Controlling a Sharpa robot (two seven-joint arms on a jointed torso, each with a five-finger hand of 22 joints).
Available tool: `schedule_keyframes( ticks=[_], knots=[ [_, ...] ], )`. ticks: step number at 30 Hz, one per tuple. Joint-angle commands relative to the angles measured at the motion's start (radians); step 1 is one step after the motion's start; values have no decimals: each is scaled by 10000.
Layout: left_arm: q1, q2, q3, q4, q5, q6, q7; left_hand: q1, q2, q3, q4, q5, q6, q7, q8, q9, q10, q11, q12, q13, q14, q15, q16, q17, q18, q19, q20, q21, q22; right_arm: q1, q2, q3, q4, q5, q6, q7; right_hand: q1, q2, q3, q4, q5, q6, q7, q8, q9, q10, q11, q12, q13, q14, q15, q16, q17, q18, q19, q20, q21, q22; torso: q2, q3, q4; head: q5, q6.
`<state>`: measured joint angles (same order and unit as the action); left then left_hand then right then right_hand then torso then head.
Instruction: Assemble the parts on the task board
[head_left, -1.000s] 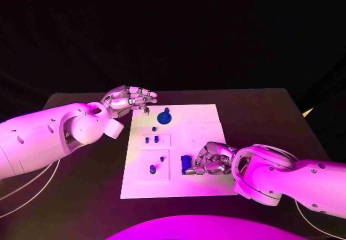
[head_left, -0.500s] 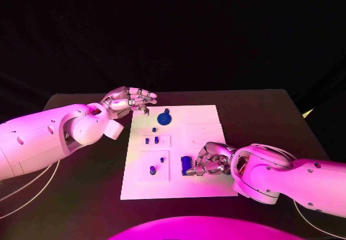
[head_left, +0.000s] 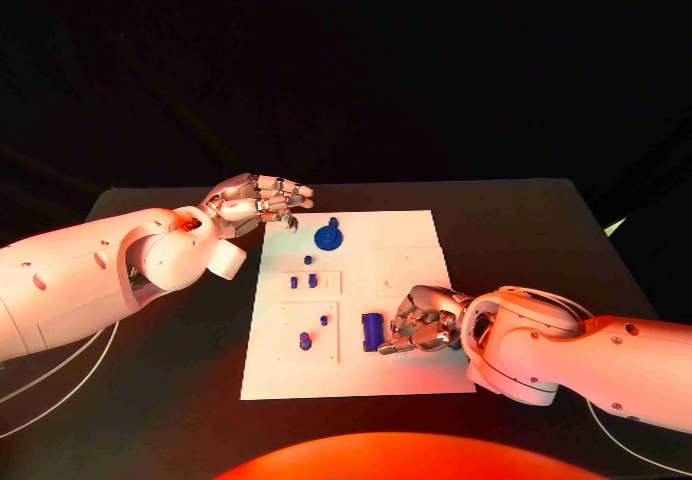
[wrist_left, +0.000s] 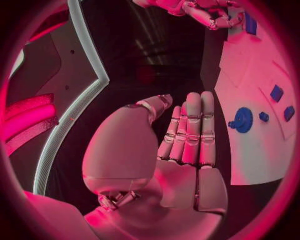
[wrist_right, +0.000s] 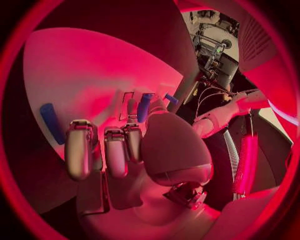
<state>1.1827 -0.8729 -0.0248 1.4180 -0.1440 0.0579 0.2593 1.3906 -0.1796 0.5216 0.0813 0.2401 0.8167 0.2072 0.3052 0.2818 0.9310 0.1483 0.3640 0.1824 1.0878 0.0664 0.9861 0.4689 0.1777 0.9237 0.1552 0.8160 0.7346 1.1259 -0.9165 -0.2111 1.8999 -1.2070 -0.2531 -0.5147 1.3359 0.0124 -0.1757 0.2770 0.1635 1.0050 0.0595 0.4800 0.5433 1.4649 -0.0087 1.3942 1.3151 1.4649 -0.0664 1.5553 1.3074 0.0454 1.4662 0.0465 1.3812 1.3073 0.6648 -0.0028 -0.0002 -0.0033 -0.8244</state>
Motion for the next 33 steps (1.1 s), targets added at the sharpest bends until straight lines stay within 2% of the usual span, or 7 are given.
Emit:
schedule_keyframes(
  ticks=[1, 10, 14, 19, 26, 29, 33],
  knots=[
    [1, -2, 6, 29, 1, 126, 66, 16, 20, -34, -38, 4, -47, 163, 36, -11, -76, 23, 46, 17, -40, 3, -60, -12, 57, 0, 28, -41, -11, -6, -13, -2, 36, -134, 401, 183, 366, 186, 1, 34, -77, -11, -30, -62, -21, 149, -67, -49, 1224, 989, -81, 4, 2328, -102, 397, -94, 50, 2170, 0, 4, -3, -2, -2],
    [1, -17, 6, 36, -1, 113, 70, 16, 18, -37, -38, 4, -53, 162, 42, -12, -82, 23, 53, 17, -42, 3, -60, -13, 58, 0, 29, -46, -14, -6, -146, -3, 110, -100, 176, 409, 245, 43, -101, 130, -148, 6, 2, -66, -34, 146, -38, -60, 1226, 983, -58, -8, 2305, -95, 380, -81, 8, 2159, -3, 7, -3, 8, -4],
    [1, -27, 6, 42, -1, 103, 99, 16, 18, -37, -38, 4, -53, 162, 42, -12, -82, 23, 53, 17, -42, 3, -60, -13, 58, 0, 29, -46, -14, 14, -457, -2, 240, -72, -286, 708, 200, -4, -123, 122, -183, -140, 62, -164, -79, 118, 8, -110, 1199, 967, -26, -45, 2233, -70, 327, -60, -132, 2124, -4, 5, -11, 0, 6],
    [1, -52, 6, 61, 0, 88, 174, 16, 18, -37, -38, 4, -53, 162, 42, -12, -82, 23, 53, 17, -42, 3, -60, -13, 58, 0, 29, -46, -14, 281, -1089, 6, 500, -17, -855, 1135, 300, -64, -91, 98, -162, -359, 162, -317, -144, 89, 91, -146, 1187, 959, 41, -62, 2202, -62, 304, -11, -186, 2110, -7, 9, -12, -22, 23],
    [-1, -65, 5, 94, 4, 81, 299, 18, 12, -44, -41, 3, -59, 161, 52, -14, -88, 23, 64, 17, -46, 3, -60, -15, 58, 0, 30, -52, -16, 766, -2090, 6, 558, -220, -811, 1250, 435, -199, -64, 92, -243, -461, 240, -437, -198, 101, 160, -119, 1217, 958, 97, -66, 2198, -70, 314, 41, -147, 2121, -4, -9, -3, -225, 54],
    [-2, -64, 5, 116, 7, 92, 340, 10, 9, -49, -36, 1, -60, 162, 55, -15, -89, 24, 67, 18, -47, 5, -61, -16, 58, -1, 31, -55, -18, 790, -2374, -4, 476, -485, -743, 1186, 422, -226, -61, 109, -329, -459, 255, -459, -209, 96, 176, -127, 1215, 960, 114, -62, 2207, -73, 317, 57, -135, 2124, 4, -5, -3, -298, 57],
    [-3, -57, 5, 136, 8, 105, 362, -4, 6, -58, -27, -2, -62, 163, 59, -15, -90, 25, 72, 18, -48, 7, -61, -16, 56, -2, 33, -59, -20, 603, -2712, -22, 435, -1027, -730, 1020, 369, -262, -60, 129, -429, -438, 265, -473, -217, 98, 189, -124, 1221, 964, 128, -52, 2227, -81, 334, 73, -87, 2136, 0, -5, -8, -377, 54]
  ],
)
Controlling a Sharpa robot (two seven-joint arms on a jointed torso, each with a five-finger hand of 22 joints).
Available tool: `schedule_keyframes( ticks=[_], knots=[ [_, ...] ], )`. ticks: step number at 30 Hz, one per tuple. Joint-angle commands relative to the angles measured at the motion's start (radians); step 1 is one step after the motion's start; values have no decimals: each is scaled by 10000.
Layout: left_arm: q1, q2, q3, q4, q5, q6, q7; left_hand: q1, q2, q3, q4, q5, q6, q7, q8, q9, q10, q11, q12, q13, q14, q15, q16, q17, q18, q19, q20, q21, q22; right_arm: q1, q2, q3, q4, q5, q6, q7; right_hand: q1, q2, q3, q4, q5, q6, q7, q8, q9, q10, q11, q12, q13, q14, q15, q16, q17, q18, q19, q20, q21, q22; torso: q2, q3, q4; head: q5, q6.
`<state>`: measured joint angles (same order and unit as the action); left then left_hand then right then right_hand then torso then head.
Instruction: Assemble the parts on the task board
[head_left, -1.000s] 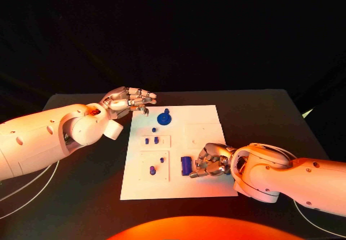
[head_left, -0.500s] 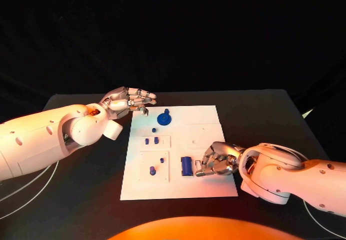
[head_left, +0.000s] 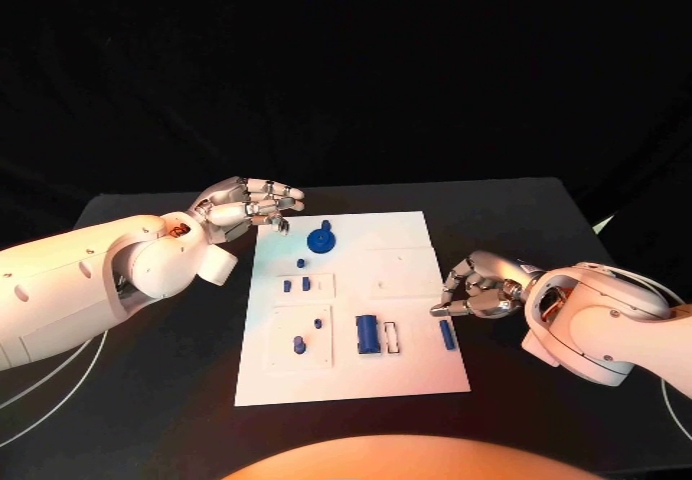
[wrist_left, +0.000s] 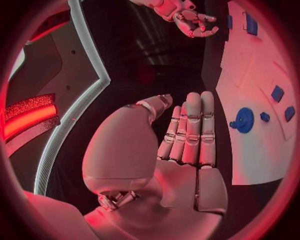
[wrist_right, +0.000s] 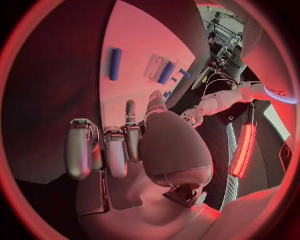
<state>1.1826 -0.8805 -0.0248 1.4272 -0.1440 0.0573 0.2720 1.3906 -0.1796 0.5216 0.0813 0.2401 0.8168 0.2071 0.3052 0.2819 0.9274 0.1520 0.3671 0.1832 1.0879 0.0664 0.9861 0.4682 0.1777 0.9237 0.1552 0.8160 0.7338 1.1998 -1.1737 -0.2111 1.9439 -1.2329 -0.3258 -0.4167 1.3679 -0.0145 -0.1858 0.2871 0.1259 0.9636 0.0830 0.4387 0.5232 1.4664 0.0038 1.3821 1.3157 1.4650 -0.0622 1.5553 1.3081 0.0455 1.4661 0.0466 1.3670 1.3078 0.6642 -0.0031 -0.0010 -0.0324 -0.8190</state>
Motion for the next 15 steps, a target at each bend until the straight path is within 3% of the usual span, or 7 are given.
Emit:
schedule_keyframes(
  ticks=[1, 10, 15],
  knots=[
    [-1, 22, 5, 44, 9, 110, 236, -4, 6, -58, -26, -2, -63, 163, 59, -16, -53, -12, 42, 10, -49, 7, -61, -9, 57, -3, 33, -59, -12, -205, -213, -26, -1, -880, -18, -14, 34, -2, 42, 32, -69, -18, 30, -61, -17, 80, 65, -8, 1212, 963, 88, -54, 2217, -83, 336, 75, 60, 2133, 11, 0, 8, -97, 0],
    [-2, 44, 5, 41, 12, 118, 210, -19, 6, -66, -15, -3, -66, 164, 65, -17, -56, -11, 47, 10, -50, 10, -60, -10, 56, -4, 36, -65, -15, -569, -462, -45, 0, -1496, 83, -332, -119, -63, 84, 41, -124, 134, -3, -16, -3, 90, 44, 0, 1224, 966, 84, -48, 2229, -89, 353, 88, 106, 2145, 5, 4, -6, -140, -3],
    [-2, 51, 5, 46, 11, 105, 193, -15, 15, -62, -13, 1, -67, 162, 70, -18, -58, -13, 52, 11, -51, 9, -60, -11, 57, -4, 36, -69, -17, -805, -340, -61, -64, -1559, 175, -393, -178, -105, 115, 44, -151, 201, -25, 14, 8, 83, 30, -20, 1213, 964, 72, -53, 2220, -84, 346, 87, 85, 2139, 9, 10, 19, -132, -39]
  ],
)
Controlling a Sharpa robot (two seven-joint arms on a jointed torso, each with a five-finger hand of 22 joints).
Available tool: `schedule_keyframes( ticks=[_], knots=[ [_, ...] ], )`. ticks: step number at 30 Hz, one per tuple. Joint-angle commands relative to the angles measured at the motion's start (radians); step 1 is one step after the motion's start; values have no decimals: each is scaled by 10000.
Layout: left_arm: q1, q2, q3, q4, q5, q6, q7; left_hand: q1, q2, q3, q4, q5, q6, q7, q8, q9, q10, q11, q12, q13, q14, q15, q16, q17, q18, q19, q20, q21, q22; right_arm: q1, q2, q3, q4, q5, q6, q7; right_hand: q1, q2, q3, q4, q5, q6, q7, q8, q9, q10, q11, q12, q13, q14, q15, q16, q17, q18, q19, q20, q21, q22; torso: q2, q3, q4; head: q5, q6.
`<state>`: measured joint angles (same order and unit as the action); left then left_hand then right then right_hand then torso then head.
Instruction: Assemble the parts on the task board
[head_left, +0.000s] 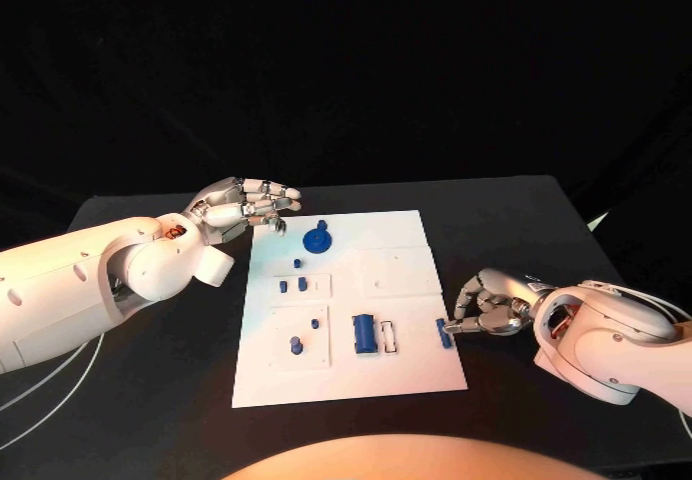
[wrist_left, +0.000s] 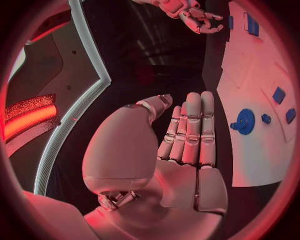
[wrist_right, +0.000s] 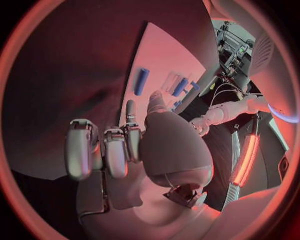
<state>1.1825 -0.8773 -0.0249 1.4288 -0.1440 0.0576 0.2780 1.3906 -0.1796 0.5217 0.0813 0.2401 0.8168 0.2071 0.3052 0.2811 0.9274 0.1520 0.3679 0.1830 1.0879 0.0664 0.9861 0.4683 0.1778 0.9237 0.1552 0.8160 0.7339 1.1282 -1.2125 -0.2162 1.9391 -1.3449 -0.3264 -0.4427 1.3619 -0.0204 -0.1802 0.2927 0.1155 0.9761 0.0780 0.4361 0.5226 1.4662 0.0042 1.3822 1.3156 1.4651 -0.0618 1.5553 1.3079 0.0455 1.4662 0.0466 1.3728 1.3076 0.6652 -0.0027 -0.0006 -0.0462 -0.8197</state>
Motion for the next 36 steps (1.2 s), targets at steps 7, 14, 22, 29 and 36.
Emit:
schedule_keyframes(
  ticks=[7, 14, 22, 29, 36],
  knots=[
    [-1, -14, 6, 37, 5, 90, 94, -10, 21, -58, -15, 4, -66, 161, 72, -9, -59, -14, 46, 13, -51, 8, -59, -12, 57, -3, 36, -70, -19, -328, 203, -20, -151, -489, 220, -225, -127, -50, 66, -12, -53, 83, 22, 42, 16, 84, 23, -24, 1213, 964, 67, -49, 2229, -83, 345, 86, 26, 2141, -3, 0, -3, 81, -82],
    [-1, -25, 6, 42, 3, 107, 79, -10, 21, -58, -15, 4, -66, 161, 72, -9, -59, -14, 46, 13, -51, 8, -59, -12, 57, -3, 36, -70, -19, -406, 437, -22, -238, -511, 247, -259, -103, -8, 134, -30, -61, 127, -1, 64, 25, 84, 4, -27, 1214, 965, 55, -47, 2233, -82, 345, 80, 25, 2141, -3, 2, 2, 75, -93],
    [-1, -50, 6, 52, -4, 115, 48, -10, 21, -58, -15, 4, -66, 161, 72, -9, -59, -14, 46, 13, -51, 8, -59, -12, 57, -3, 36, -70, -19, -586, 825, -21, -507, -648, 202, -333, 332, 154, 402, -107, -34, 186, -79, 94, 37, 91, -67, -27, 1229, 962, -6, -54, 2223, -82, 347, 34, 29, 2142, -1, -1, -2, 71, -142],
    [0, -87, 6, 63, -12, 124, 16, 6, 31, -52, -21, 9, -70, 161, 84, -11, -66, -15, 57, 13, -52, 5, -58, -13, 60, 0, 35, -75, -21, -694, 1104, -20, -798, -879, 149, -501, 976, 276, 781, -166, -152, 210, -145, 83, 15, 99, -131, -25, 1251, 967, -64, -46, 2242, -85, 353, -24, 42, 2145, -2, 4, 4, 94, -178],
    [0, -92, 6, 68, -14, 126, 5, 6, 31, -52, -21, 9, -70, 161, 84, -11, -66, -15, 57, 13, -52, 5, -58, -13, 60, 0, 35, -75, -21, -717, 1318, -20, -1020, -1285, 449, -801, 1657, 157, 1336, -247, -6, 228, -171, -7, -71, 54, -161, -102, 1226, 967, -94, -49, 2241, -87, 355, -60, 51, 2147, -6, 2, 5, 117, -166]
  ],
)
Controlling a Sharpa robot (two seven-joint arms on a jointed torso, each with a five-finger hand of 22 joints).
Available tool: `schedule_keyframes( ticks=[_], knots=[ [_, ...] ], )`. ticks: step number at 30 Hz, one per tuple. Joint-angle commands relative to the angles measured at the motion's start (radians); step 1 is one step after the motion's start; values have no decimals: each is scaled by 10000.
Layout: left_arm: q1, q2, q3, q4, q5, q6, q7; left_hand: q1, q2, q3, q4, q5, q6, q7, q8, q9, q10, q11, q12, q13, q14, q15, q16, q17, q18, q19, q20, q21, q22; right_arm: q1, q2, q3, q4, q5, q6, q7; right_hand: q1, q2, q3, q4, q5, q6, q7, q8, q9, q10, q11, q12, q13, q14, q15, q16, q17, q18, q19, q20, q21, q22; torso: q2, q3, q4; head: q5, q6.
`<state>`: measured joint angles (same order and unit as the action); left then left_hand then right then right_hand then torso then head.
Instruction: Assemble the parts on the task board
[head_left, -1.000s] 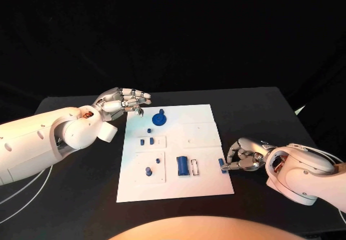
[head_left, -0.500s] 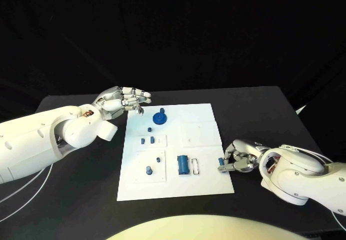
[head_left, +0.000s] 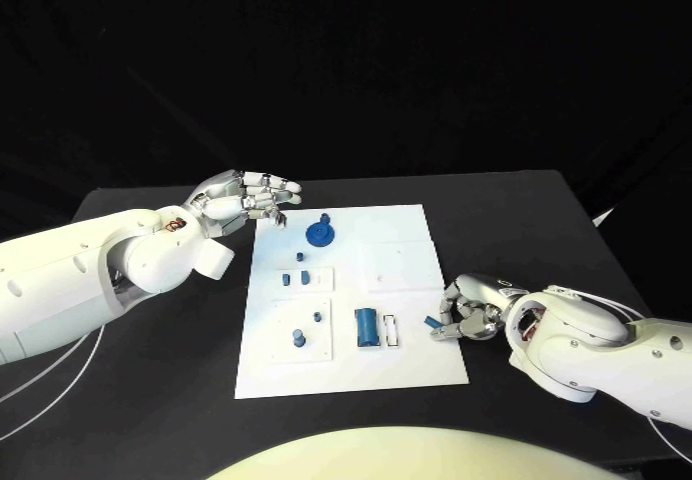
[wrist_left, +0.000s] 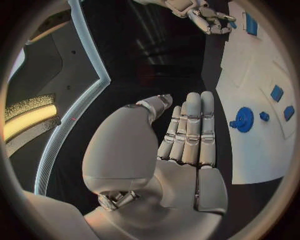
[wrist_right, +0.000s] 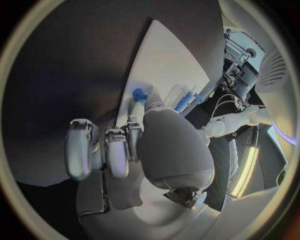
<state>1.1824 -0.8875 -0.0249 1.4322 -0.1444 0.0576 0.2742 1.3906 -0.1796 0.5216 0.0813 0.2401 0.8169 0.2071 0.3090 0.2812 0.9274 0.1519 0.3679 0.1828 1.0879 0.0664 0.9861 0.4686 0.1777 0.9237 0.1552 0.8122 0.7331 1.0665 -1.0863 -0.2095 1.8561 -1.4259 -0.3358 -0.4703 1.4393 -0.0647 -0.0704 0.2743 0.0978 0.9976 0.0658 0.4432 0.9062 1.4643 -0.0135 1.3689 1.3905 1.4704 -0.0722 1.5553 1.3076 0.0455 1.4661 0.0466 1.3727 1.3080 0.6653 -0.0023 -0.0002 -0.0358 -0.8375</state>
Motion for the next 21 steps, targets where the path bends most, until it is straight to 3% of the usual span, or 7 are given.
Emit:
schedule_keyframes(
  ticks=[1, 10, 11, 13, 16, 18, 21],
  knots=[
    [1, 7, 6, 36, -10, 125, 43, 6, 31, -52, -22, 9, -71, 161, 46, -12, -66, -15, 57, 15, -52, 5, -58, -16, 60, 0, 35, -37, -13, -102, 73, -86, -200, -515, 583, -550, 943, 569, 296, -69, 181, 18, -47, -90, -3919, 70, 16, 27, 477, 916, 10, -45, 2252, -88, 355, -62, 52, 2144, -6, 0, 2, 14, 16],
    [1, -6, 6, 39, -14, 115, 25, 6, 31, -52, -22, 9, -71, 161, 46, -12, -66, -15, 57, 15, -52, 5, -58, -16, 60, 0, 35, -37, -13, -106, 112, -85, -48, -437, 414, -656, 1288, 41, 1535, 123, 1086, 150, -21, -278, -4100, 30, 19, -57, 461, 912, 22, -57, 2236, -86, 347, -60, 38, 2140, -6, -1, -5, 14, 49],
    [1, -7, 6, 39, -15, 116, 22, 6, 31, -52, -22, 9, -71, 161, 46, -12, -66, -15, 57, 15, -52, 5, -58, -16, 60, 0, 35, -37, -13, -106, 100, -85, 7, -350, 328, -643, 1168, -43, 1863, 143, 1520, 142, -18, -290, -4104, 38, 15, -56, 468, 915, 20, -50, 2250, -88, 355, -66, 57, 2145, -6, 0, -5, 8, 53],
    [1, -10, 6, 39, -17, 119, 15, 6, 31, -52, -22, 9, -71, 161, 46, -12, -66, -15, 57, 15, -52, 5, -58, -16, 60, 0, 35, -37, -13, -102, 74, -84, 114, -191, 171, -615, 1083, -181, 2447, 121, 1701, 140, -41, -255, -4066, 52, 13, -50, 480, 918, 10, -46, 2260, -93, 366, -77, 88, 2152, -6, 3, -6, 0, 57],
    [1, -13, 6, 36, -20, 124, 0, 6, 31, -52, -22, 9, -71, 161, 46, -12, -66, -15, 57, 15, -52, 5, -58, -16, 60, 0, 35, -37, -13, -58, 19, -80, 343, 174, -92, -531, 694, -580, 3996, 1, 1814, -21, -5, -117, -3882, 84, 23, -50, 496, 921, 21, -39, 2275, -100, 378, -72, 125, 2160, -7, 0, -5, -2, 57],
    [1, -11, 6, 33, -22, 129, -11, 23, 38, -46, -30, 12, -79, 164, 57, -15, -77, -14, 67, 14, -54, 3, -57, -18, 61, 4, 33, -40, -15, 0, -1, -78, 478, 435, -218, -473, -78, -1070, 5691, -400, 1617, -194, 41, 117, -3597, 112, 65, -54, 511, 921, 60, -42, 2272, -100, 376, -48, 138, 2161, -7, 0, -4, -9, 63],
    [1, -5, 6, 30, -35, 143, -34, 23, 38, -46, -30, 12, -79, 164, 57, -15, -77, -14, 67, 14, -54, 3, -57, -18, 61, 4, 33, -40, -15, 136, -13, -75, 708, 935, -383, -370, -842, -1154, 6641, -938, 1650, -328, 71, 249, -3408, 120, 90, -70, 514, 921, 65, -43, 2273, -96, 365, -26, 120, 2154, -7, -1, -4, -19, 57]
  ],
)
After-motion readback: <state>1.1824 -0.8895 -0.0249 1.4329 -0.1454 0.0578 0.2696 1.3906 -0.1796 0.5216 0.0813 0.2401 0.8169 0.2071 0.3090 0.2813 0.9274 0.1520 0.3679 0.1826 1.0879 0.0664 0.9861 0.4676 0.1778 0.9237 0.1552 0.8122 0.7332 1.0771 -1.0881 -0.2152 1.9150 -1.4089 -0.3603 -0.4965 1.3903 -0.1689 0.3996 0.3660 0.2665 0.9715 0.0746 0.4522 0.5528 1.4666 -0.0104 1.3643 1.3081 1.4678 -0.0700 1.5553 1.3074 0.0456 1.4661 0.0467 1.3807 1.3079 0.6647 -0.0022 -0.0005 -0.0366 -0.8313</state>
